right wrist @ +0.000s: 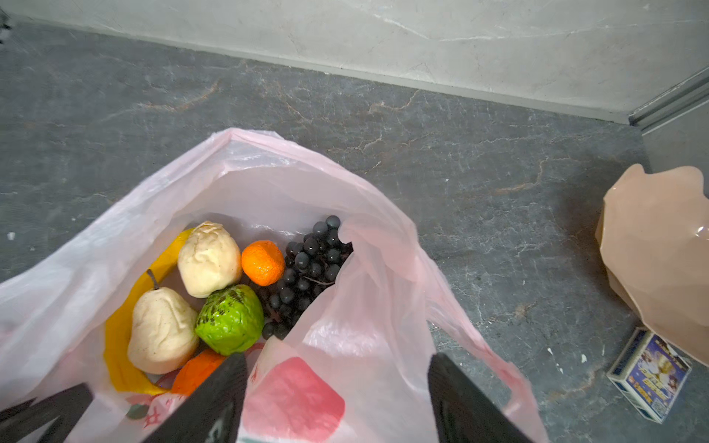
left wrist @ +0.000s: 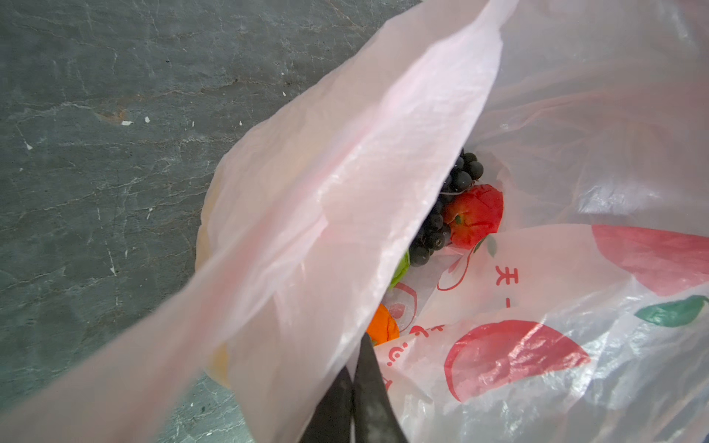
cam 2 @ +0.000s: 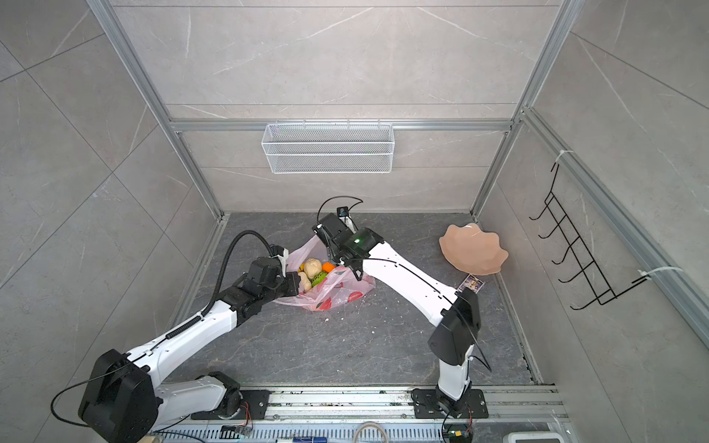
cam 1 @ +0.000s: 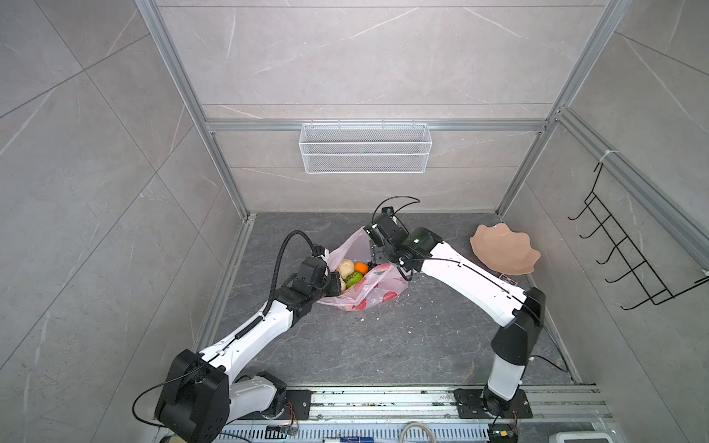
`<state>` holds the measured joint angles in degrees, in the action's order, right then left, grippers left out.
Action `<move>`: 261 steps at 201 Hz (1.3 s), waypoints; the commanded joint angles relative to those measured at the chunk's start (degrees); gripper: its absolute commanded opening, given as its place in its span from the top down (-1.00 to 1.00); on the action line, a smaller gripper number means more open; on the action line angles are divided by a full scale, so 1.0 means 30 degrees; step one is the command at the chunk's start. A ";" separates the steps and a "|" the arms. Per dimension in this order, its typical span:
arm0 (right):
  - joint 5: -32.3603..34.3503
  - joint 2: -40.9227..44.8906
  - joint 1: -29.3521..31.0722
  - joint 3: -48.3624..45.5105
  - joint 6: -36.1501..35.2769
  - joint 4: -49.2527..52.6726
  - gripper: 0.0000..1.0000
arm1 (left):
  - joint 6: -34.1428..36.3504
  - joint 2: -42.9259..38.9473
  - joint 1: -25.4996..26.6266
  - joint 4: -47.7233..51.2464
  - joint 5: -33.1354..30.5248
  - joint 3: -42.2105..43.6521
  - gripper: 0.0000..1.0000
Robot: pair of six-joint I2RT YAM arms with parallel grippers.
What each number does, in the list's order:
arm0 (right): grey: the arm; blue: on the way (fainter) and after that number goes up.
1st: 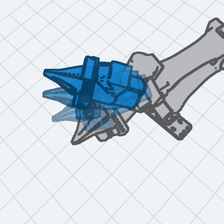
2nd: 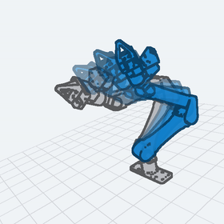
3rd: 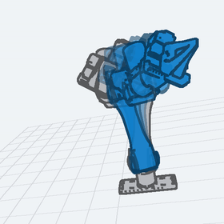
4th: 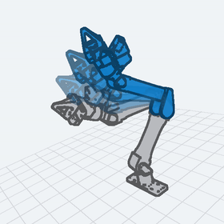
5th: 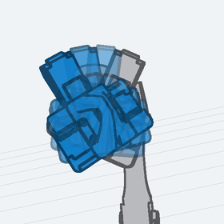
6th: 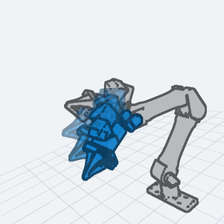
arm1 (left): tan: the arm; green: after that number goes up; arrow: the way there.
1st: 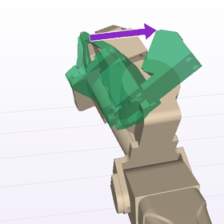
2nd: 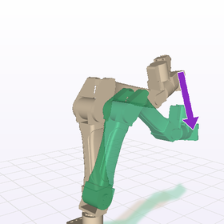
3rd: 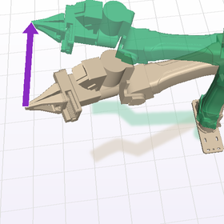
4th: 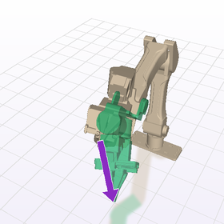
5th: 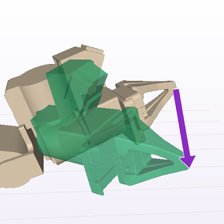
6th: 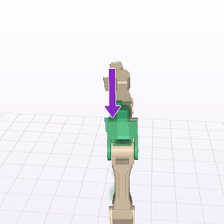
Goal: Take the fake fruits out of the plastic bag
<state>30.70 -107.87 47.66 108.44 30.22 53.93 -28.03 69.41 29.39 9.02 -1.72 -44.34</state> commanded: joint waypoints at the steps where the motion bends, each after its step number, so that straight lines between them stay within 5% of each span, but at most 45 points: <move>1: 0.0441 -0.1239 0.0289 0.0081 0.1671 0.1872 -0.58 | 0.0063 -0.0715 0.0165 0.0124 -0.0854 -0.0001 1.00; 85: -0.0610 -0.2347 -0.0685 -0.3267 0.3346 -0.0335 -0.64 | -0.1046 -0.1554 0.0283 -0.0744 -0.1195 0.1533 1.00; 121: -0.1069 -0.1519 -0.0920 -0.4086 0.2838 -0.2085 -0.12 | -0.1459 -0.2119 0.0238 -0.0755 -0.1497 0.2098 1.00; 140: -0.1377 0.0160 -0.1329 -0.5703 0.2480 -0.3571 0.36 | -0.1458 -0.2374 0.0073 -0.0351 -0.1899 0.2204 1.00; 166: -0.4953 0.3627 -0.3502 -0.9709 0.2284 -0.7202 0.89 | -0.1720 -0.3036 -0.1476 -0.0601 -0.0658 0.2614 1.00; 205: -0.9731 0.7951 -0.6492 -1.4474 0.2600 -1.1411 1.00 | -0.3512 -0.3346 -0.6283 -0.2531 0.4073 0.3624 1.00; 261: -1.1620 0.9180 -0.5847 -1.6498 0.2325 -1.3093 1.00 | -0.1301 -0.0847 -0.3438 -0.0846 0.2802 0.0473 1.00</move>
<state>-0.93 -81.80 28.56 61.28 37.74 18.35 -35.38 64.88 14.87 5.96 7.60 -37.52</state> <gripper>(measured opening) 0.046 0.046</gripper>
